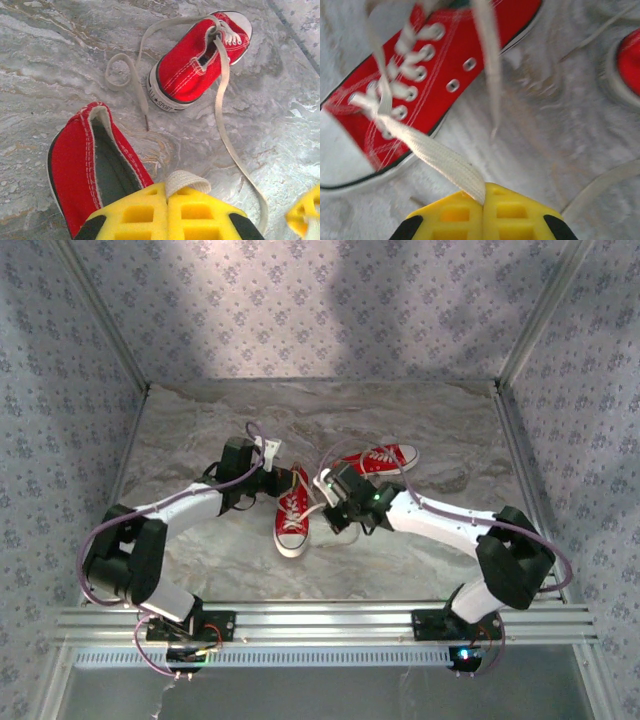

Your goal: Tie the shoes

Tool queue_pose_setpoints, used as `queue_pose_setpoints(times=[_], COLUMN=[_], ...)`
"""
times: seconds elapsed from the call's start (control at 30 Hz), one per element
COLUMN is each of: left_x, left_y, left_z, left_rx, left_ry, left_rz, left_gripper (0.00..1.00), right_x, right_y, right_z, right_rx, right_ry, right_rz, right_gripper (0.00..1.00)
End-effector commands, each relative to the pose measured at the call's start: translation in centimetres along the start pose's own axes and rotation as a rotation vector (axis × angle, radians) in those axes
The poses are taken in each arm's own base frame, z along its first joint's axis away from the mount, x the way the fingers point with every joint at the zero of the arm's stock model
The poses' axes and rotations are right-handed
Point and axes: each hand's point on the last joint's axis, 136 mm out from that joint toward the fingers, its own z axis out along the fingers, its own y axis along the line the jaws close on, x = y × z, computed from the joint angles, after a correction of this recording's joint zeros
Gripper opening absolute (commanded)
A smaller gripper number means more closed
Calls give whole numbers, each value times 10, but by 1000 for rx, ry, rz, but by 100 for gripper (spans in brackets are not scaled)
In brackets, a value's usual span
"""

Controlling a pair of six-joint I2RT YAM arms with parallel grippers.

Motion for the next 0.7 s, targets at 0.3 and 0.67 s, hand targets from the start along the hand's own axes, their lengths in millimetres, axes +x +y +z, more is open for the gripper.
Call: queue_pose_setpoints(times=[0.3, 0.67], left_x=[-10, -3], left_y=[-14, -13], left_z=[-10, -10], left_rx=[56, 54], left_ry=[-53, -44], left_rz=[34, 26], left_gripper=[0, 0], right_x=[-67, -141], right_y=[-76, -50], right_z=[14, 44], right_rx=[139, -100], right_ry=[34, -57], right_rz=[165, 9], right_gripper=[0, 0])
